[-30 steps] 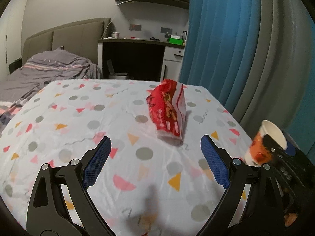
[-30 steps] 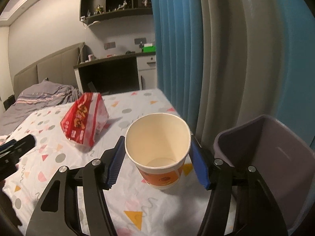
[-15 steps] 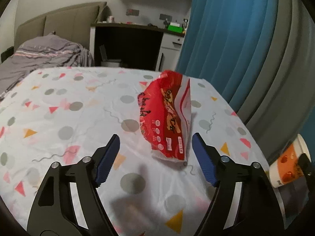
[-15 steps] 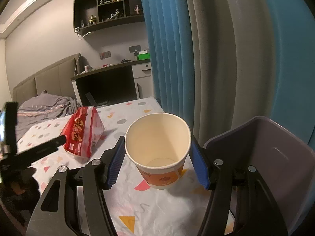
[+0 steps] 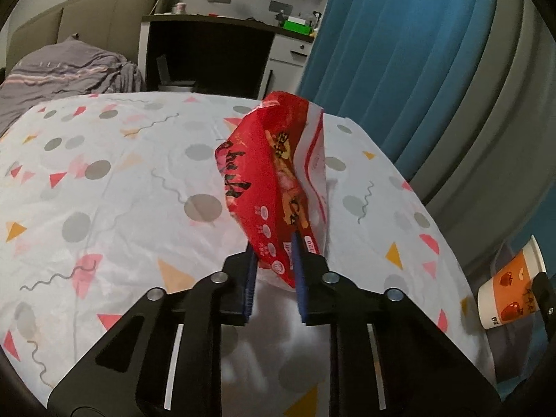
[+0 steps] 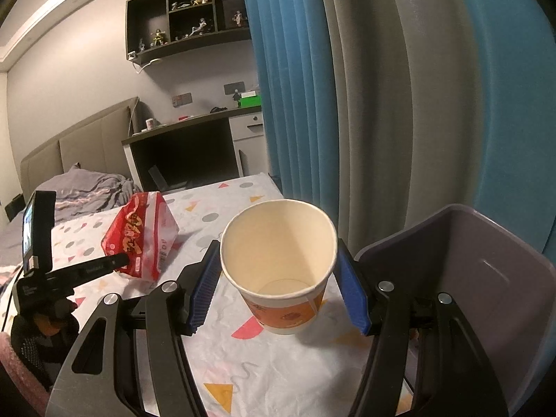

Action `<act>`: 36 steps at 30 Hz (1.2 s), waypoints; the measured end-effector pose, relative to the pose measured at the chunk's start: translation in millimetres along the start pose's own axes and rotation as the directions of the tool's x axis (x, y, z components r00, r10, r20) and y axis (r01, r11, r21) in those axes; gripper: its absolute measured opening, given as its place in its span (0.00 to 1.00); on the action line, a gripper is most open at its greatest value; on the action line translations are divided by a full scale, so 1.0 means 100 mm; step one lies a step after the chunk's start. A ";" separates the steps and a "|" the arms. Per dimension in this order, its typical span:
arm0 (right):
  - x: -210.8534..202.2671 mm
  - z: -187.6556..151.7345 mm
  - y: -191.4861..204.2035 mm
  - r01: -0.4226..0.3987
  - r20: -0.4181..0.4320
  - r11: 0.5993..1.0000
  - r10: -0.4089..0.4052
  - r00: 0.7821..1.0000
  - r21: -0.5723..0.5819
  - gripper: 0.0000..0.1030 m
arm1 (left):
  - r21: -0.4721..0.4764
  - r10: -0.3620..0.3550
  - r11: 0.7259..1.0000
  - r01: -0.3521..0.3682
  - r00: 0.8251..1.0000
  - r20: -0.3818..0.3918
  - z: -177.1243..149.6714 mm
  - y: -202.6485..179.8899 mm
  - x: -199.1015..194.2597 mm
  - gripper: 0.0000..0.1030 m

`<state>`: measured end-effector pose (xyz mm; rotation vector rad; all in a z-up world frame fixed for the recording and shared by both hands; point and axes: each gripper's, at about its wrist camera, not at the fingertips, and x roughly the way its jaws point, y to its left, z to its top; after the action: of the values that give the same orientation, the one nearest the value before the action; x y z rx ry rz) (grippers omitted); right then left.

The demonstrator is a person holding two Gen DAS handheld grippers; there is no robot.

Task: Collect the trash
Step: 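Grasp the red snack bag with the left tool while the right tool grasps the white-orange cup, then carry the red snack bag and white-orange cup over the grey bin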

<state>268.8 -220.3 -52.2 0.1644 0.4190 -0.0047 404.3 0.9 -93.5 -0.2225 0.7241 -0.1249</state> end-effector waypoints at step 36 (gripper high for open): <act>-0.36 0.02 -0.10 -0.004 0.020 1.000 0.003 1.000 0.011 0.60 | 0.088 0.011 0.996 -0.023 0.990 0.138 -0.41 -0.30 -1.19 0.00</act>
<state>236.4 -231.6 -36.9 0.1758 0.3992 -0.0051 287.1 -12.5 -39.4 -0.1377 0.5815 -0.1244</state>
